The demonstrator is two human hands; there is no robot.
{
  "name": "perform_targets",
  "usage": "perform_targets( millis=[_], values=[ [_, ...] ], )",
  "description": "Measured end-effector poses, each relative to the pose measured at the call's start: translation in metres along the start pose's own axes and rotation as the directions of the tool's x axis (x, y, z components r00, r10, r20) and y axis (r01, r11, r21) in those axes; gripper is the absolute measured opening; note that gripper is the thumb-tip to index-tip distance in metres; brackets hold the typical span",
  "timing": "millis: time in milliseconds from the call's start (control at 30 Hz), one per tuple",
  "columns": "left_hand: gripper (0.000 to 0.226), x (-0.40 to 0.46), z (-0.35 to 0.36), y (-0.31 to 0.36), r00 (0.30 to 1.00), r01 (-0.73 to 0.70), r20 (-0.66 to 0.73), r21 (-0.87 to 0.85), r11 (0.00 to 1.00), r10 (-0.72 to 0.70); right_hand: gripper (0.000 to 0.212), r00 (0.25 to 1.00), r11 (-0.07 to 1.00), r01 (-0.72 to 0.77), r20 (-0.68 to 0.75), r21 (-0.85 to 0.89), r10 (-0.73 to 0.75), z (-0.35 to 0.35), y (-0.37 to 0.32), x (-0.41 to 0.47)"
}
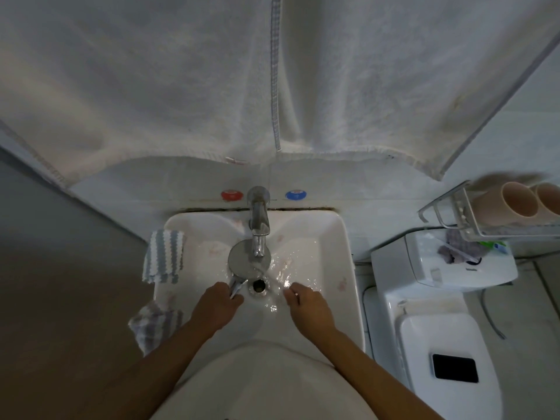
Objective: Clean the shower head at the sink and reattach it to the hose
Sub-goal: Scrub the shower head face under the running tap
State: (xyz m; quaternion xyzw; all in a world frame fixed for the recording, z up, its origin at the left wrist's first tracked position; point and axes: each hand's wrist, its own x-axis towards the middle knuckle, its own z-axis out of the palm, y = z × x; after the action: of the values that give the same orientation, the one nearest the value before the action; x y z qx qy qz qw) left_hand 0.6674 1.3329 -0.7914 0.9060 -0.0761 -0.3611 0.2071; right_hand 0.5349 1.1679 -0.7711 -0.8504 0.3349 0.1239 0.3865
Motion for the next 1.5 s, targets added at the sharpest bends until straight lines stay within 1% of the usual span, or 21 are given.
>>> perform_targets(
  millis=[67,100,200,233,333,500,600,667,733,767,833,967,1100,1167,1267,1367,1433,1500],
  values=[
    [0.03,0.001,0.0,0.0,1.0,0.018,0.004,-0.034,0.999,-0.018,0.032,0.997,1.0,0.006,0.078,0.011,-0.007,0.003,-0.002,-0.004],
    [0.03,0.002,0.0,-0.001,1.0,0.024,0.007,-0.049,0.999,-0.024,0.033,0.997,1.0,-0.008,0.074,0.013,0.007,0.003,-0.001,-0.004],
    [0.03,0.003,0.0,-0.002,0.999,0.033,0.015,-0.069,0.997,-0.032,0.032,0.998,0.999,-0.039,-0.044,0.014,0.04,-0.002,0.002,-0.001],
    [0.03,0.003,0.001,-0.001,0.999,0.037,0.018,-0.07,0.997,-0.036,0.032,0.998,0.999,-0.037,-0.041,0.015,0.037,-0.002,0.002,-0.001],
    [0.03,0.003,0.001,0.0,0.998,0.054,0.033,-0.105,0.993,-0.051,0.034,0.999,1.0,-0.026,0.038,0.015,0.025,0.001,-0.001,-0.004],
    [0.03,0.002,-0.002,-0.001,0.998,0.056,0.032,-0.12,0.991,-0.053,0.033,0.995,0.996,-0.073,-0.066,0.054,0.077,-0.001,0.006,-0.001],
    [0.031,0.002,-0.002,-0.002,0.998,0.056,0.033,-0.116,0.992,-0.052,0.034,1.0,0.998,-0.025,0.001,0.055,0.025,0.003,0.004,-0.003],
    [0.031,0.002,-0.001,-0.003,0.999,0.042,0.039,-0.117,0.992,-0.038,0.034,0.999,0.998,-0.031,-0.028,0.056,0.032,0.003,0.005,-0.002],
    [0.03,0.001,0.0,-0.004,0.999,0.01,0.042,-0.093,0.996,-0.006,0.033,0.992,0.995,-0.064,-0.101,0.079,0.072,0.001,0.007,0.001],
    [0.03,0.001,0.0,-0.004,0.999,-0.007,0.043,-0.074,0.997,0.01,0.033,0.989,0.993,-0.079,-0.115,0.091,0.089,0.001,0.008,0.003],
    [0.029,-0.002,0.0,-0.003,0.998,-0.037,0.04,-0.036,0.999,0.038,0.031,0.989,0.991,-0.088,-0.109,0.105,0.1,0.001,0.008,0.005],
    [0.033,-0.009,0.004,-0.005,0.988,-0.151,0.052,0.158,0.976,0.145,0.029,0.987,0.98,-0.116,-0.088,0.163,0.132,0.001,0.004,0.008],
    [0.025,-0.011,0.002,-0.003,0.981,-0.195,0.042,0.225,0.955,0.191,0.032,0.982,0.967,-0.138,-0.098,0.213,0.162,0.0,0.005,0.012],
    [0.026,-0.011,0.001,-0.003,0.983,-0.18,0.023,0.229,0.957,0.18,0.033,0.983,0.965,-0.144,-0.08,0.22,0.165,0.0,0.006,0.01],
    [0.034,-0.007,-0.001,-0.004,0.993,-0.116,-0.007,0.146,0.982,0.118,0.033,0.987,0.969,-0.133,-0.059,0.21,0.148,0.002,0.008,0.009],
    [0.033,-0.006,-0.002,-0.004,0.996,-0.086,-0.011,0.108,0.99,0.088,0.034,0.988,0.969,-0.132,-0.046,0.21,0.144,0.003,0.007,0.009],
    [0.03,-0.008,-0.002,-0.004,0.994,-0.105,0.002,0.129,0.986,0.105,0.034,0.99,0.97,-0.122,-0.042,0.212,0.134,0.003,0.004,0.01],
    [0.026,-0.011,-0.001,-0.002,0.988,-0.155,0.028,0.192,0.969,0.152,0.035,0.992,0.97,-0.104,-0.049,0.22,0.117,0.002,0.001,0.012]
  ],
)
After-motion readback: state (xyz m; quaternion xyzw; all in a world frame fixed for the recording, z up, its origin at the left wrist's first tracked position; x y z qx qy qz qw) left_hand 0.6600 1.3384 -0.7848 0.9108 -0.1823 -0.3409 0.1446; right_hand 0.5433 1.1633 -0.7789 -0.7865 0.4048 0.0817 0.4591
